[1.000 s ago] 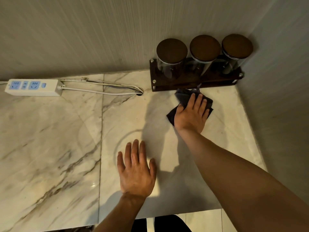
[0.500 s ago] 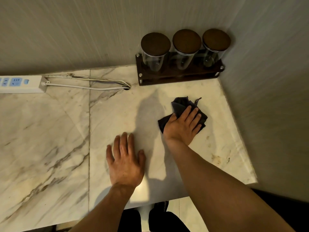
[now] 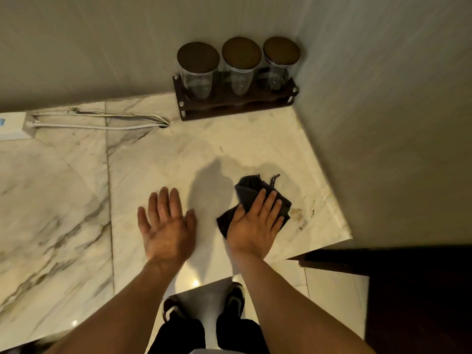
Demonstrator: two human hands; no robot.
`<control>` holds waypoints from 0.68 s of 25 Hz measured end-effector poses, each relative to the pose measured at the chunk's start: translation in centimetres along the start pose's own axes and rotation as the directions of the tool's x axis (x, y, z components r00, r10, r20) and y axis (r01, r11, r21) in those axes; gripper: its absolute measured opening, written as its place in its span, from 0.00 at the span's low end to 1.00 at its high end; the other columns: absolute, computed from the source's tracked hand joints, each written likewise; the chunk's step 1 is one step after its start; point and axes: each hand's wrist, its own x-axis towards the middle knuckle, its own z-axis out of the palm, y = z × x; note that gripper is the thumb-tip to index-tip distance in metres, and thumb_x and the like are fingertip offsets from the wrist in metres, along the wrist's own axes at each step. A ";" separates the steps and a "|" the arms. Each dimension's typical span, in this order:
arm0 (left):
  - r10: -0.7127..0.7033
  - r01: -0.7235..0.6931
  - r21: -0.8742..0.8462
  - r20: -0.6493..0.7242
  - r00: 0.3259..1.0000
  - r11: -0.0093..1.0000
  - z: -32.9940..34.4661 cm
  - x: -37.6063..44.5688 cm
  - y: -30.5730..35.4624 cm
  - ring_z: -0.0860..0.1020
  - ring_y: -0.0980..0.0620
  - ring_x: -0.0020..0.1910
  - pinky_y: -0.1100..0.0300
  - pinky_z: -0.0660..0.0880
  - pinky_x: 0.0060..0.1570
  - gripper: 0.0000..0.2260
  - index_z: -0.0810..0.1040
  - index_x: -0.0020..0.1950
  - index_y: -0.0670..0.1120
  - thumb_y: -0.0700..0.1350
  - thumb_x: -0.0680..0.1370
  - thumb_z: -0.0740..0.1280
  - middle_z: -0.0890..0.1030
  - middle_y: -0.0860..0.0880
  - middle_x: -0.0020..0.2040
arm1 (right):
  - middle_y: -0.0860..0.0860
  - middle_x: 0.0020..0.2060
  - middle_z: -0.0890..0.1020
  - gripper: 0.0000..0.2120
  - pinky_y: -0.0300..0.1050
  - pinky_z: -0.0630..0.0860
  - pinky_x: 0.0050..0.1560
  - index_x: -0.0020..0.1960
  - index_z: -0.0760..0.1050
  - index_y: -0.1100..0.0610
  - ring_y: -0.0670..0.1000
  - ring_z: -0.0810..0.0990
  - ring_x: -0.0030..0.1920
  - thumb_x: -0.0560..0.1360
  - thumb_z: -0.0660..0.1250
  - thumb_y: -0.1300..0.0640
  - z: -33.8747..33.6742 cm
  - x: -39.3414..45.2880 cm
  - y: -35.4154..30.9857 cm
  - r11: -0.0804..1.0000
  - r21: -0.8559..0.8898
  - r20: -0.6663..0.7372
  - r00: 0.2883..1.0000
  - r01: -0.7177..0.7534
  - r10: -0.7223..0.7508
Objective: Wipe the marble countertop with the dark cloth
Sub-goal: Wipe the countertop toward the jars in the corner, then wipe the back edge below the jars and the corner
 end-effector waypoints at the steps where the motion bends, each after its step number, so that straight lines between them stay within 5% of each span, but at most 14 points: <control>1: 0.008 -0.009 0.009 0.009 1.000 1.000 0.0 -0.1 0.0 0.44 0.45 0.77 0.43 0.39 0.74 0.29 0.49 0.77 0.47 0.59 0.79 0.43 0.50 0.44 0.79 | 0.53 0.78 0.43 0.30 0.54 0.36 0.74 0.78 0.41 0.54 0.54 0.40 0.77 0.81 0.47 0.46 0.0 -0.6 0.7 1.000 -0.001 -0.004 1.000 0.024 -0.024; 5: 0.000 0.000 0.013 0.035 0.999 1.000 -0.4 0.0 0.2 0.44 0.44 0.77 0.42 0.41 0.74 0.29 0.48 0.78 0.46 0.58 0.80 0.45 0.49 0.44 0.79 | 0.53 0.78 0.46 0.30 0.54 0.38 0.75 0.78 0.43 0.54 0.53 0.42 0.77 0.80 0.47 0.46 -0.1 -1.8 3.1 0.990 -0.043 -0.010 0.991 0.135 -0.136; 11: 0.036 -0.039 -0.053 -0.065 0.997 0.998 -1.4 -0.4 2.0 0.56 0.38 0.74 0.38 0.53 0.72 0.25 0.61 0.72 0.42 0.48 0.77 0.59 0.61 0.39 0.75 | 0.52 0.78 0.50 0.31 0.54 0.42 0.75 0.78 0.48 0.53 0.54 0.47 0.77 0.77 0.47 0.45 -1.3 -1.6 6.6 0.918 -0.142 0.071 0.929 0.371 -0.364; 17: 0.062 -0.069 -0.115 -0.060 0.996 0.991 -0.4 -1.1 4.1 0.53 0.39 0.75 0.42 0.48 0.74 0.26 0.60 0.74 0.42 0.54 0.79 0.50 0.60 0.40 0.76 | 0.49 0.77 0.49 0.31 0.54 0.47 0.76 0.78 0.51 0.51 0.51 0.47 0.77 0.77 0.51 0.45 -4.5 2.7 10.8 0.614 -0.196 0.291 0.644 0.764 -0.708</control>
